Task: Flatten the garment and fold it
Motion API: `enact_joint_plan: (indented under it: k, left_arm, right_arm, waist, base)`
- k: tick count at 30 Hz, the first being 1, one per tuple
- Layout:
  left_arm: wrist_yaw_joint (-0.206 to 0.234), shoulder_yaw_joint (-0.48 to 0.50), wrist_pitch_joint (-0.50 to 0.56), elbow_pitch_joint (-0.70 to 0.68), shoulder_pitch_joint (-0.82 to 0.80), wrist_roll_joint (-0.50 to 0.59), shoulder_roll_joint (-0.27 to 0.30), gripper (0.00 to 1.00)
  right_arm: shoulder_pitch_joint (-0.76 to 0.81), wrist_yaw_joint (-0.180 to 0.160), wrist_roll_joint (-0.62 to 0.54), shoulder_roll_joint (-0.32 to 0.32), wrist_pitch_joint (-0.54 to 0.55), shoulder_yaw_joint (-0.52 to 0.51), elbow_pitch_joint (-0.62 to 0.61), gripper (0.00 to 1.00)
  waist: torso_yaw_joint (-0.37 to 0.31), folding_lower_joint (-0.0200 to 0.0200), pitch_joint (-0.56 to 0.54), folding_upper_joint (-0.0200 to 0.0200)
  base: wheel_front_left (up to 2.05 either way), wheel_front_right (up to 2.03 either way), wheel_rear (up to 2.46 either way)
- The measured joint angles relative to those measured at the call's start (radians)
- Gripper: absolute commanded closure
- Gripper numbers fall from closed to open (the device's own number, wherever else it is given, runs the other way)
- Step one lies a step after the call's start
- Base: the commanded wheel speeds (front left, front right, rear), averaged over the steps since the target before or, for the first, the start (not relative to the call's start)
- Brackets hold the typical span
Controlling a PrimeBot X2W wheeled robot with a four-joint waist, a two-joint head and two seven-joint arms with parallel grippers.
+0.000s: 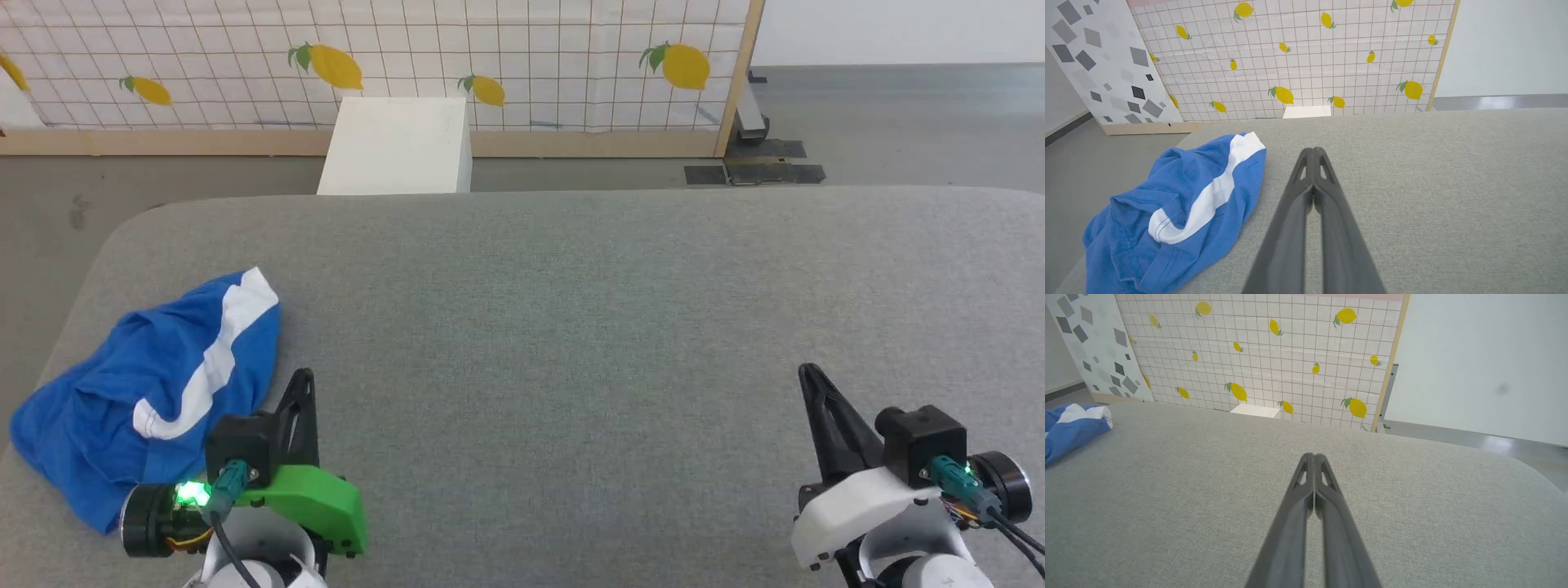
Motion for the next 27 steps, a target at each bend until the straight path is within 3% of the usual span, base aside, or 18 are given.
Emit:
enact_joint_plan:
  k: [8, 9, 27]
  left_arm:
    - [0.000, 0.000, 0.000, 0.000, 0.000, 0.000, 0.000, 1.00]
    - [0.000, -0.001, 0.000, 0.000, 0.000, 0.000, 0.000, 0.00]
    - [0.000, -0.012, -0.024, 0.019, 0.000, -0.019, 0.000, 0.00]
  right_arm:
    - [0.000, 0.000, 0.000, 0.000, 0.000, 0.000, 0.000, 1.00]
    - [0.000, 0.000, 0.000, 0.000, 0.000, 0.000, 0.000, 0.00]
    - [0.005, 0.000, 0.031, 0.000, -0.023, -0.004, 0.019, 0.00]
  waist:
    - [0.000, 0.0000, 0.000, 0.0000]
    - [0.000, 0.0000, 0.000, 0.0000]
    - [0.009, 0.0000, 0.001, 0.0000]
  base:
    - [0.00, 0.00, 0.00]
    - [0.00, 0.00, 0.00]
    - [0.00, 0.00, 0.00]
